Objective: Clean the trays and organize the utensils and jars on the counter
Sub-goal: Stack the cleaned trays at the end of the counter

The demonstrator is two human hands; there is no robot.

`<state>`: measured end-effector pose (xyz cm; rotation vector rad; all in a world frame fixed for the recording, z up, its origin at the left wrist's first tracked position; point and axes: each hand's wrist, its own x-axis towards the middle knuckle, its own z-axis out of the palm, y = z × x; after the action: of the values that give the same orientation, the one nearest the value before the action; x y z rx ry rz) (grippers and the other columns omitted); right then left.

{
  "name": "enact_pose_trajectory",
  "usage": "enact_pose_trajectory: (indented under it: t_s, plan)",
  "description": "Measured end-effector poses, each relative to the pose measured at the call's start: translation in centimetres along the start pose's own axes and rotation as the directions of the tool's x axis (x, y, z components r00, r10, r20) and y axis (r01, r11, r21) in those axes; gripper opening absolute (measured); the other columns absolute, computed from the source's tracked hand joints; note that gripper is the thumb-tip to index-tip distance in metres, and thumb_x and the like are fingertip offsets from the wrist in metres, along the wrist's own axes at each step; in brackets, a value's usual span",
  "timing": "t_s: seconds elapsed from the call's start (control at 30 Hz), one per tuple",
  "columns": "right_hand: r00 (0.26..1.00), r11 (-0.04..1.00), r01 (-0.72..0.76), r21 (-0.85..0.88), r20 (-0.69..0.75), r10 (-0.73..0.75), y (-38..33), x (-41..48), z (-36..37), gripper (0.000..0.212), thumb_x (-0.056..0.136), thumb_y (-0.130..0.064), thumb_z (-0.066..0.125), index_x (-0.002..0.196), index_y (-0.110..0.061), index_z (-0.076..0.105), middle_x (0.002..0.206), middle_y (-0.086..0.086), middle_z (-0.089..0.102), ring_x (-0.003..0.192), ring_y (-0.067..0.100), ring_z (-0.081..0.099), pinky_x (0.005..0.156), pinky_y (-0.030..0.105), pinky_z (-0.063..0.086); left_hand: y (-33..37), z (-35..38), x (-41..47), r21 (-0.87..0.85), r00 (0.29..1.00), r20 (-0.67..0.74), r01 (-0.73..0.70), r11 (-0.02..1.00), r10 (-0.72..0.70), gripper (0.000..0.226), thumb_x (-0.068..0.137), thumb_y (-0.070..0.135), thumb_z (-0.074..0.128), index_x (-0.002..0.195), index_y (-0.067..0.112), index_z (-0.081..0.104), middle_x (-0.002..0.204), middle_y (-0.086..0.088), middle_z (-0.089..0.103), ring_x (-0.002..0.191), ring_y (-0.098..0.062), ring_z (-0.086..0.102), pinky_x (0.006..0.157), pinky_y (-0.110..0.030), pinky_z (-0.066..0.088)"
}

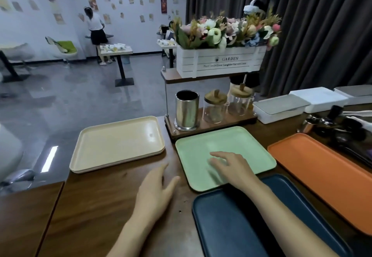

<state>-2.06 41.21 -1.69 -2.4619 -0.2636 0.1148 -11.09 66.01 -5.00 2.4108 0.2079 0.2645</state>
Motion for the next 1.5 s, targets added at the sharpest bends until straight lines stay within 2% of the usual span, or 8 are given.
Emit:
enact_pose_trajectory:
  t_s: [0.13, 0.3, 0.5, 0.67, 0.87, 1.03, 1.3, 1.5]
  plan:
    - [0.999, 0.998, -0.012, -0.062, -0.051, 0.008, 5.5, -0.1, -4.1, 0.038, 0.099, -0.044, 0.055, 0.132, -0.029, 0.065, 0.136, -0.006, 0.063, 0.128, 0.017, 0.055, 0.103, 0.029, 0.04, 4.7, 3.3, -0.8, -0.011, 1.0, 0.027, -0.015, 1.0, 0.015, 0.052, 0.095, 0.049, 0.062, 0.143, 0.031, 0.053, 0.136, 0.015, 0.061, 0.129, -0.015, 0.055, 0.094, -0.03, 0.042]
    - [1.0, 0.994, 0.003, -0.111, -0.03, -0.007, 10.1, 1.1, -6.9, 0.041, 0.097, -0.037, 0.057, 0.134, -0.02, 0.063, 0.141, 0.001, 0.06, 0.131, 0.024, 0.053, 0.106, 0.035, 0.041, 7.3, 6.6, -0.8, 0.124, 0.992, 0.008, 0.123, 0.985, -0.125, 0.068, 0.096, 0.051, 0.059, 0.15, 0.012, 0.046, 0.146, -0.006, 0.056, 0.136, -0.026, 0.048, 0.111, -0.045, 0.037]
    - [0.998, 0.996, 0.041, -0.074, -0.048, -0.045, 13.0, 1.4, -8.6, 0.043, 0.098, -0.034, 0.053, 0.138, -0.018, 0.06, 0.149, 0.003, 0.051, 0.135, 0.026, 0.046, 0.108, 0.038, 0.039, 7.8, 8.5, -0.7, 0.182, 0.98, -0.087, 0.193, 0.964, -0.18, 0.051, 0.088, 0.052, 0.053, 0.128, 0.02, 0.055, 0.117, -0.003, 0.065, 0.111, -0.028, 0.055, 0.092, -0.044, 0.042]
    - [1.0, 1.0, -0.012, 0.019, -0.009, 0.012, 14.0, 1.9, -9.7, 0.048, 0.099, -0.033, 0.052, 0.144, -0.018, 0.053, 0.148, 0.006, 0.052, 0.134, 0.03, 0.048, 0.107, 0.038, 0.04, 7.2, 8.7, -0.1, 0.156, 0.961, -0.096, 0.271, 0.95, -0.258, 0.04, 0.097, 0.029, 0.038, 0.125, 0.008, 0.057, 0.12, -0.014, 0.06, 0.116, -0.038, 0.052, 0.099, -0.046, 0.041]
    - [0.995, 0.994, -0.044, -0.101, 0.08, 0.052, 13.6, 3.4, -10.2, 0.051, 0.097, -0.039, 0.047, 0.144, -0.02, 0.049, 0.132, 0.005, 0.063, 0.13, 0.037, 0.039, 0.1, 0.04, 0.041, 7.5, 8.4, 0.6, 0.091, 0.932, -0.107, 0.355, 0.93, -0.345, 0.044, 0.102, 0.009, 0.038, 0.143, 0.003, 0.051, 0.147, -0.019, 0.052, 0.137, -0.037, 0.041, 0.121, -0.045, 0.024]
    - [0.996, 0.992, -0.056, -0.117, 0.063, 0.063, 13.6, 3.3, -10.1, 0.054, 0.095, -0.041, 0.05, 0.147, -0.027, 0.047, 0.137, 0.002, 0.059, 0.14, 0.027, 0.028, 0.105, 0.042, 0.031, 9.1, 8.5, 0.0, -0.015, 0.94, -0.053, 0.336, 0.942, -0.336, 0.057, 0.105, 0.026, 0.048, 0.159, 0.019, 0.032, 0.162, -0.002, 0.037, 0.155, -0.024, 0.021, 0.125, -0.048, -0.005]
    - [0.996, 1.0, -0.016, -0.015, 0.084, 0.017, 13.4, 2.6, -10.2, 0.054, 0.097, -0.035, 0.052, 0.15, -0.024, 0.045, 0.151, 0.0, 0.049, 0.153, 0.028, 0.014, 0.124, 0.048, -0.001, 9.8, 8.4, -0.5, -0.015, 0.96, -0.019, 0.278, 0.961, -0.278, 0.09, 0.077, 0.072, 0.061, 0.154, 0.032, 0.037, 0.162, 0.004, 0.031, 0.153, -0.016, 0.021, 0.123, -0.053, -0.013]
    - [0.998, 0.999, 0.012, 0.04, 0.06, -0.015, 12.4, 0.8, -11.3, 0.051, 0.098, -0.028, 0.051, 0.149, -0.023, 0.047, 0.149, 0.004, 0.052, 0.134, 0.031, 0.046, 0.108, 0.039, 0.036, 10.1, 7.9, -1.0, -0.052, 0.964, -0.036, 0.26, 0.964, -0.262, 0.092, 0.062, 0.084, 0.06, 0.141, 0.038, 0.044, 0.151, 0.01, 0.038, 0.146, -0.015, 0.032, 0.125, -0.053, -0.009]
